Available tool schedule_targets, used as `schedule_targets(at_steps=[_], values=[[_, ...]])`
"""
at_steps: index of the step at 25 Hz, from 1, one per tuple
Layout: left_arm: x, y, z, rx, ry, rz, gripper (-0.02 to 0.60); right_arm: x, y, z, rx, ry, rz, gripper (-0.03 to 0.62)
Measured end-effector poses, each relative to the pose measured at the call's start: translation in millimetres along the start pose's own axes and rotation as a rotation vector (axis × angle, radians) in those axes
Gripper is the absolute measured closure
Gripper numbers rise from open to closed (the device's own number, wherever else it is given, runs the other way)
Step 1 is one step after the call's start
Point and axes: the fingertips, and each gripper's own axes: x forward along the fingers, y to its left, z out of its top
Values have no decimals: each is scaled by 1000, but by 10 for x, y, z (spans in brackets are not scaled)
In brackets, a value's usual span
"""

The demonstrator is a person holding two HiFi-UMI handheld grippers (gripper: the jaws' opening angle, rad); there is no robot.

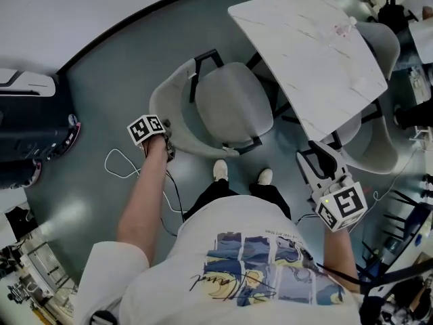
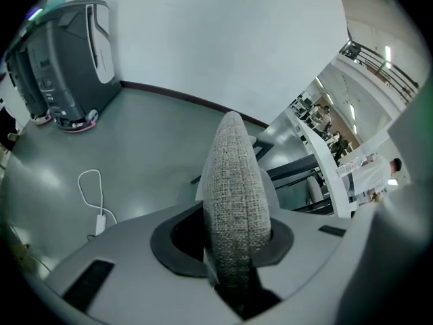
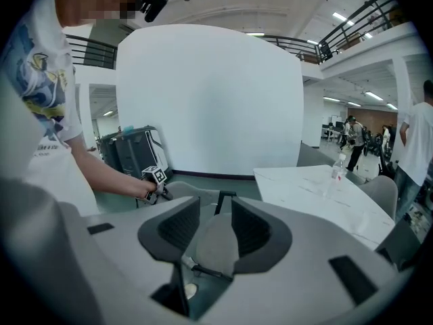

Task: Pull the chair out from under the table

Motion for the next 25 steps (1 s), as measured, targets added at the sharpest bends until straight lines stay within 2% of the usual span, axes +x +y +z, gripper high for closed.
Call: schedule_targets(at_steps=[12, 20, 25], values=[[-524, 1148, -52, -45, -21, 61, 484, 418, 546, 124, -70, 31, 132, 461], [-729, 1643, -34, -41, -22, 81, 485, 568, 837, 207, -75, 41, 184, 461], [-757, 1723, -50, -28, -23, 93, 485, 545, 821, 163, -79, 49, 186, 461]])
